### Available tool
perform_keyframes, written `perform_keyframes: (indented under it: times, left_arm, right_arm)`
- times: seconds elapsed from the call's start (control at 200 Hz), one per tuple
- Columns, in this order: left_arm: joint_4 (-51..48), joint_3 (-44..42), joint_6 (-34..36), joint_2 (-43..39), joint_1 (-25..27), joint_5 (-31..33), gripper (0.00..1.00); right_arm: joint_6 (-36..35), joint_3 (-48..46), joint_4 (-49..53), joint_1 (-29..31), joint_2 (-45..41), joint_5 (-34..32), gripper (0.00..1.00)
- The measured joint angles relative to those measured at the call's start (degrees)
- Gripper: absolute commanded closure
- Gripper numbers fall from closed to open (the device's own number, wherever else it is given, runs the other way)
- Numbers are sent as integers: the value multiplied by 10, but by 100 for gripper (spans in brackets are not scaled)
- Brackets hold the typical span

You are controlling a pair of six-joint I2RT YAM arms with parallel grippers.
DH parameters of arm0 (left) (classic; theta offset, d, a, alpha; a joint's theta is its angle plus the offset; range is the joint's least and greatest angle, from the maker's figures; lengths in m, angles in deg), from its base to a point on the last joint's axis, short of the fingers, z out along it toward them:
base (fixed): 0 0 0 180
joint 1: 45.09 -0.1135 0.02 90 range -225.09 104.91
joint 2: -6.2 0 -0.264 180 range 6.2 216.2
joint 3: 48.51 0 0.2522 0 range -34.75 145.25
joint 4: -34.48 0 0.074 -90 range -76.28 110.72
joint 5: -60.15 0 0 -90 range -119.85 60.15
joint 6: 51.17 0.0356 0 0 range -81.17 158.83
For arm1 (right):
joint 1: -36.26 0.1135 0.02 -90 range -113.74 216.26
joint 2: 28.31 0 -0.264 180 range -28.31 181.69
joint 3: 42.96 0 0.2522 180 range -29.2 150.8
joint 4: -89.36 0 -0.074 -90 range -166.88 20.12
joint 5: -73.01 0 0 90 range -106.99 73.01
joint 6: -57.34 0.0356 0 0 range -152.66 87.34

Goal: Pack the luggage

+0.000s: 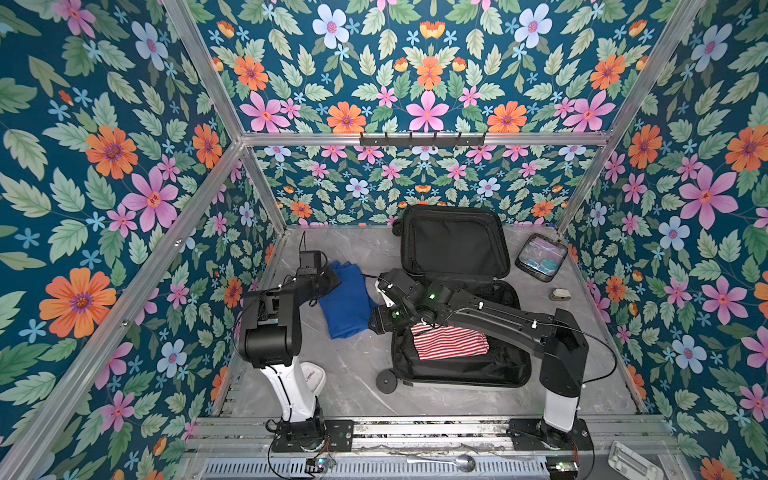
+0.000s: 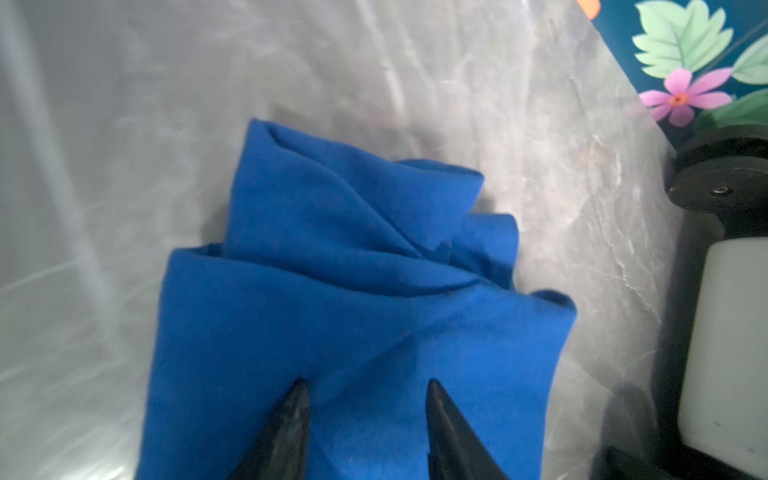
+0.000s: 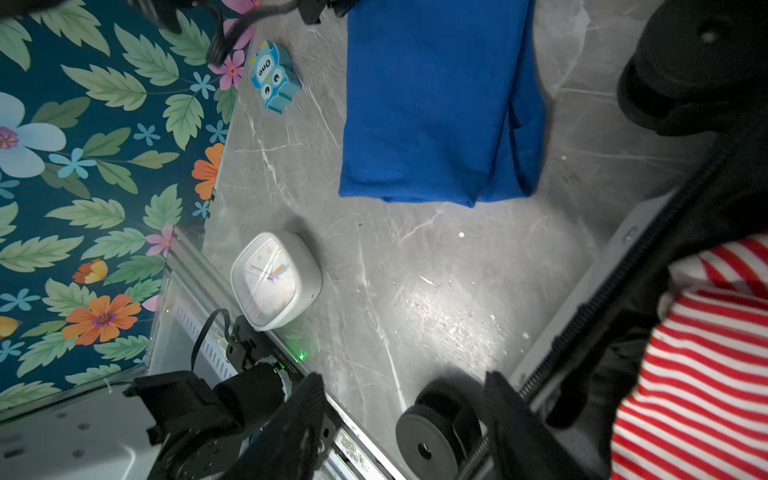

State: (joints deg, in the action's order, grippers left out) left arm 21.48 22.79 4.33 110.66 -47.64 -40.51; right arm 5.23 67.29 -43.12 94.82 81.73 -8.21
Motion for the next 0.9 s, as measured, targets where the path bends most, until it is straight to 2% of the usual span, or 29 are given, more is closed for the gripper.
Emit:
perform_keyframes:
  times: [0.115,0.28,0.44,0.54,0.645,0.905]
  left_arm:
    - [25,-66,-26,-48,-8,5,55]
    - [26,-146,-66,-128,-8,7,55]
    - [-27,-175,-86,-215,-8,5,45]
    - [-57,-147,-77,-249,-8,4,40]
    - [-85,-92,-53,-244,-9,4,33]
    - [-141,35,22,-128,-43,0,26]
  right_arm:
    - [1,48,10,1,43,10,45]
    - [12,116,30,1,100,12,45]
    - [32,164,40,1,139,15,45]
    - [58,177,39,1,154,21,45]
    - [92,180,39,1,164,28,45]
    - [169,130,19,1,166,30,37]
